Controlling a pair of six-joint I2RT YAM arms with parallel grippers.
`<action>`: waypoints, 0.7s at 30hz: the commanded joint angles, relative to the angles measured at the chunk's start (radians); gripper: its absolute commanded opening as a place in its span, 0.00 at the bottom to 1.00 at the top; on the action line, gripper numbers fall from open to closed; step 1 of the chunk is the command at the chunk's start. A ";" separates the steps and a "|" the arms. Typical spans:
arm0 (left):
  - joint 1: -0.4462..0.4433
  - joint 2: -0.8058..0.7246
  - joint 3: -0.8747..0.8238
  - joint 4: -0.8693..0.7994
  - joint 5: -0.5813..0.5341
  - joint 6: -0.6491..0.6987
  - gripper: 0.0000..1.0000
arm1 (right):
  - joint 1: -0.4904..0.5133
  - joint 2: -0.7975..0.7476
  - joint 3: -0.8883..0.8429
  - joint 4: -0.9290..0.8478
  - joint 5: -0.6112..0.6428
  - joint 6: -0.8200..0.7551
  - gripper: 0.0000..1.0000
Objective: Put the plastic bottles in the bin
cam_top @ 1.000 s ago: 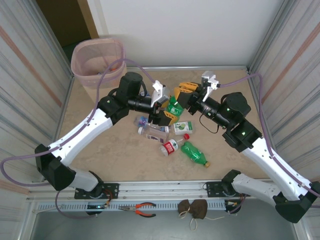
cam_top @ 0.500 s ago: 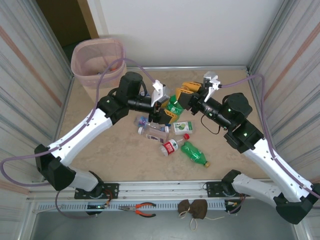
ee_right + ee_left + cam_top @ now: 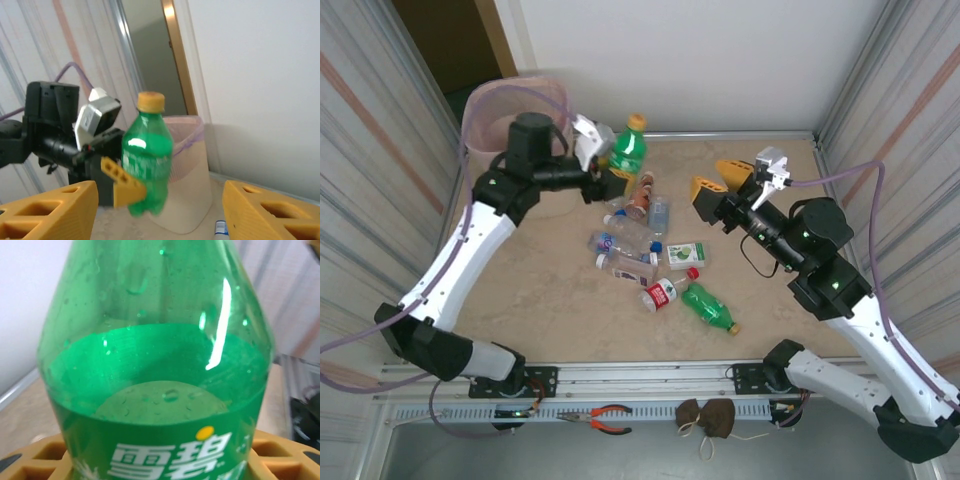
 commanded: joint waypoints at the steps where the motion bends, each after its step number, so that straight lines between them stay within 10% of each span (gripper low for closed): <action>1: 0.106 0.015 0.110 -0.055 -0.050 -0.085 0.51 | -0.011 -0.016 0.030 -0.030 0.033 -0.025 0.66; 21: 0.481 0.487 0.695 -0.445 -0.182 -0.185 0.48 | -0.029 0.006 0.045 -0.054 0.025 -0.035 0.67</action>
